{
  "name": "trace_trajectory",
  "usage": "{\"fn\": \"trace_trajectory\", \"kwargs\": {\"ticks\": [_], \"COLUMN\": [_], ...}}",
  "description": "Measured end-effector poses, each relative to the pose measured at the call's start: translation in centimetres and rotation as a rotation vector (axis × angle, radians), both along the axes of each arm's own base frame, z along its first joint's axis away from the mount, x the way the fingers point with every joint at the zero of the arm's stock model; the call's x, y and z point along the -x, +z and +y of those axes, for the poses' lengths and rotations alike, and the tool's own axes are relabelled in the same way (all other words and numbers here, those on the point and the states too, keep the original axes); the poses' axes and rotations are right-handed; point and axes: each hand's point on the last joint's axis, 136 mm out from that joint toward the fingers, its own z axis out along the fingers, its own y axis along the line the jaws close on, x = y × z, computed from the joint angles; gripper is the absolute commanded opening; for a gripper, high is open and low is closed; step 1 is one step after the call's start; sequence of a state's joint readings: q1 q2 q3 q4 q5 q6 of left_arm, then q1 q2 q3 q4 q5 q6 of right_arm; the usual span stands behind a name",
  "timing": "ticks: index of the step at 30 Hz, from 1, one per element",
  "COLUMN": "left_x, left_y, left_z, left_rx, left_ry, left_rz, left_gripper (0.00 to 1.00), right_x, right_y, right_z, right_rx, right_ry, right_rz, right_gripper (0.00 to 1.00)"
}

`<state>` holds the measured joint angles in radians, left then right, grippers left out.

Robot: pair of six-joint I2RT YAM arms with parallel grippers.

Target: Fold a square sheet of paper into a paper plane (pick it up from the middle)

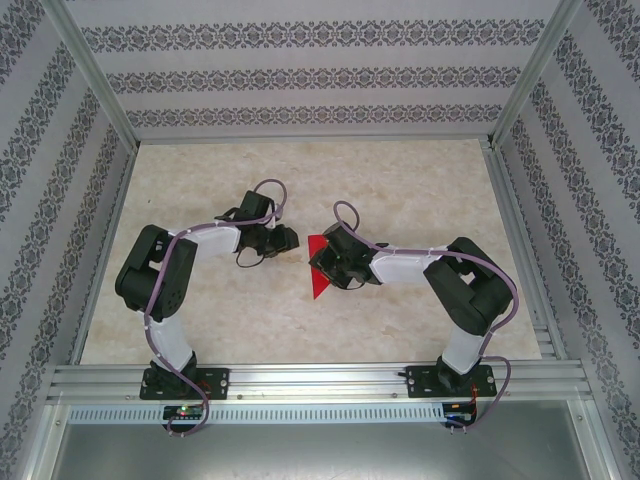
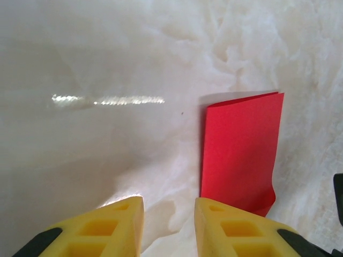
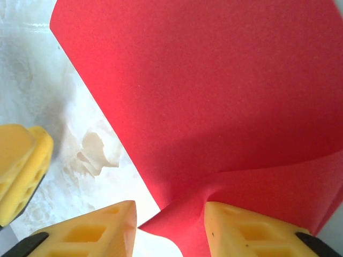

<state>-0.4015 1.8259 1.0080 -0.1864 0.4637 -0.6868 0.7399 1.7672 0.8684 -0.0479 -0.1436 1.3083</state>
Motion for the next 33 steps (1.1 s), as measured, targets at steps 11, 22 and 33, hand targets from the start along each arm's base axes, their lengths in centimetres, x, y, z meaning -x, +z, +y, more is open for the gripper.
{"fn": "trace_trajectory", "kwargs": {"ticks": [11,22,33], "left_x": [1.0,2.0,3.5], "left_y": [0.6,0.7,1.3], "left_z": [-0.9,-1.5,-3.7], "left_rx": [0.074,0.121,0.166], "left_ry": [-0.042,-0.073,-0.147], "left_rz": [0.010,0.035,0.045], "left_gripper": [0.30,0.26,0.11], "right_x": [0.0,0.4,0.7], "right_y": [0.0,-0.6,-1.0], "right_z": [0.0,-0.4,-0.8], "right_rx": [-0.008,0.003,0.011], "right_ry": [0.000,-0.003,-0.005], "right_rz": [-0.009,-0.001,0.009], "right_gripper": [0.42,0.22,0.02]}}
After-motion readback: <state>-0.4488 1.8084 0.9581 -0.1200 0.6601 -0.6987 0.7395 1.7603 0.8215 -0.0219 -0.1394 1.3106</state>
